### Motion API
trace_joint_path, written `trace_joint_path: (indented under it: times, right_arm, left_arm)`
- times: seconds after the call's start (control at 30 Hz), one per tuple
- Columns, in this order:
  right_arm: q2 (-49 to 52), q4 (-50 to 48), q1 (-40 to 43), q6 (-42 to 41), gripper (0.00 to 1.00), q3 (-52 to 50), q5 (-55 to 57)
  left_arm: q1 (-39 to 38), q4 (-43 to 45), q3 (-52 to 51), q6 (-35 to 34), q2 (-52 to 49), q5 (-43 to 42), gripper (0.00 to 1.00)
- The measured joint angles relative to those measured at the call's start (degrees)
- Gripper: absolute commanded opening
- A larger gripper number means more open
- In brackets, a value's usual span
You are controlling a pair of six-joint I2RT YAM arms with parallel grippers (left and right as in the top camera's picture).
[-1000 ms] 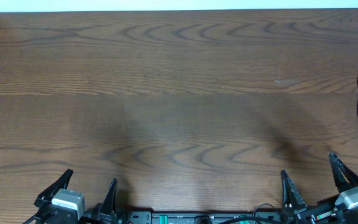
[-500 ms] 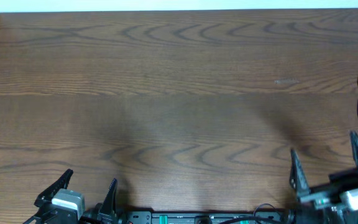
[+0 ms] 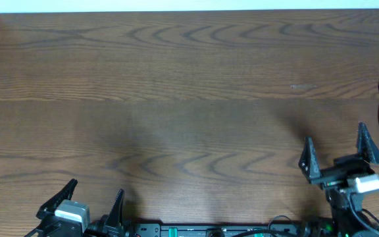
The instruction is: Untangle cables
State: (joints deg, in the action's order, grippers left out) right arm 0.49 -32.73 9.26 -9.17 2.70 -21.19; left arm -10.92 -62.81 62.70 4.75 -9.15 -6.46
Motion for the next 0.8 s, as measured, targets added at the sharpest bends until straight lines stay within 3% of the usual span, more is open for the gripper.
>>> trace_joint_path:
  times: [0.23,0.6,0.8]
  right_arm:
    - [0.0,3.0,0.0,-1.6,0.99,-2.3,3.2]
    - [0.0,23.2,0.0,-2.0,0.99,-2.3,6.6]
    - [0.0,28.8,0.0,-2.0,0.99,-2.3,6.6]
  left_arm:
    - [0.0,0.0,0.0,0.0,0.0,0.0,0.94]
    - [0.0,-0.1,0.0,0.0,0.0,0.0,0.94]
    - [0.0,-0.4,0.0,0.0,0.0,0.0,0.94]
